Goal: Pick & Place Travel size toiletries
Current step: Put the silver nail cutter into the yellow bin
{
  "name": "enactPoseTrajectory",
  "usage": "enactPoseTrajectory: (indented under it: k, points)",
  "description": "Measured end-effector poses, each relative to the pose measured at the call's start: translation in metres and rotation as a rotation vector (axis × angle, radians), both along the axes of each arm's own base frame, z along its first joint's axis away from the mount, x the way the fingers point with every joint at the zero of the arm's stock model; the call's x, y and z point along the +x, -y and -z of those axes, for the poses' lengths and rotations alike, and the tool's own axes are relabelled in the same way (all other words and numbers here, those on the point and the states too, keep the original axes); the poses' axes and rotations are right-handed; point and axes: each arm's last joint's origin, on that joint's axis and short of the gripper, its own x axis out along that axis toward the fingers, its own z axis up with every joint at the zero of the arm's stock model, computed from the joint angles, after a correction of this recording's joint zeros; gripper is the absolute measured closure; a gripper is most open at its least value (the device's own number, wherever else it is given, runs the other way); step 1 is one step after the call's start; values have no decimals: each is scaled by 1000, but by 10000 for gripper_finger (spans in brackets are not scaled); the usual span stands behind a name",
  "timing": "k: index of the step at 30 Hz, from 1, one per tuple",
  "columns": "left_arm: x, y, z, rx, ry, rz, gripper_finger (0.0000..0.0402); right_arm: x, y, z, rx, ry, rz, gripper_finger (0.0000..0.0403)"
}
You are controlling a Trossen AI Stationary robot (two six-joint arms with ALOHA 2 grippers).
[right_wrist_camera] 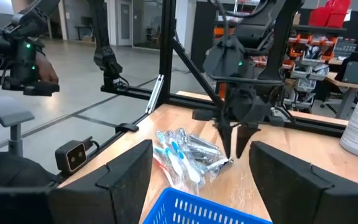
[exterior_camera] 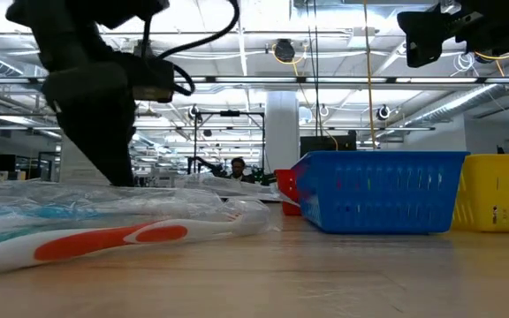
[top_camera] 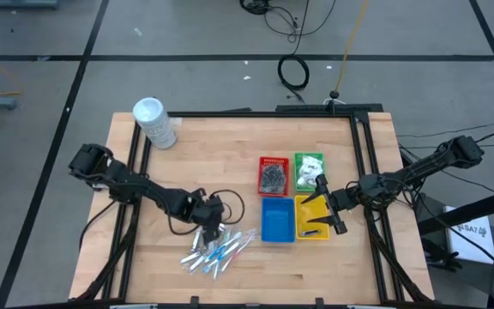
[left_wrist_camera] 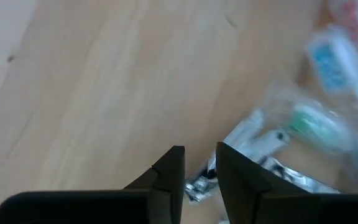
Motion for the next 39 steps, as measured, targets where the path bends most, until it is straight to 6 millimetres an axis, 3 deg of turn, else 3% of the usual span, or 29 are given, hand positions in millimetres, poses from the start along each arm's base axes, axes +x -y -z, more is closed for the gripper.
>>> enactPoseTrajectory:
  k: [6, 11, 16, 21, 28, 32, 39]
  points:
    - [4, -15, 0, -1, 1, -82, 226, 0, 0, 0, -1, -3, 3, 149]
    - [3, -10, 1, 17, -39, 204, 159, 0, 0, 0, -1, -3, 4, 149]
    - [1, -2, 0, 79, -42, 400, 137, 0, 0, 1, -2, -6, 5, 149]
    - [4, -4, 6, 120, -57, 420, 142, 0, 0, 2, -6, -18, 5, 149]
    - [10, 1, 30, 54, -113, 480, 173, 0, 0, 3, -9, -26, 5, 149]
    - [11, 0, 33, 78, -123, 457, 194, 0, 0, 3, -9, -25, 6, 149]
    - [12, -9, 35, 63, -145, 345, 275, 0, 1, 3, 5, -31, 9, 149]
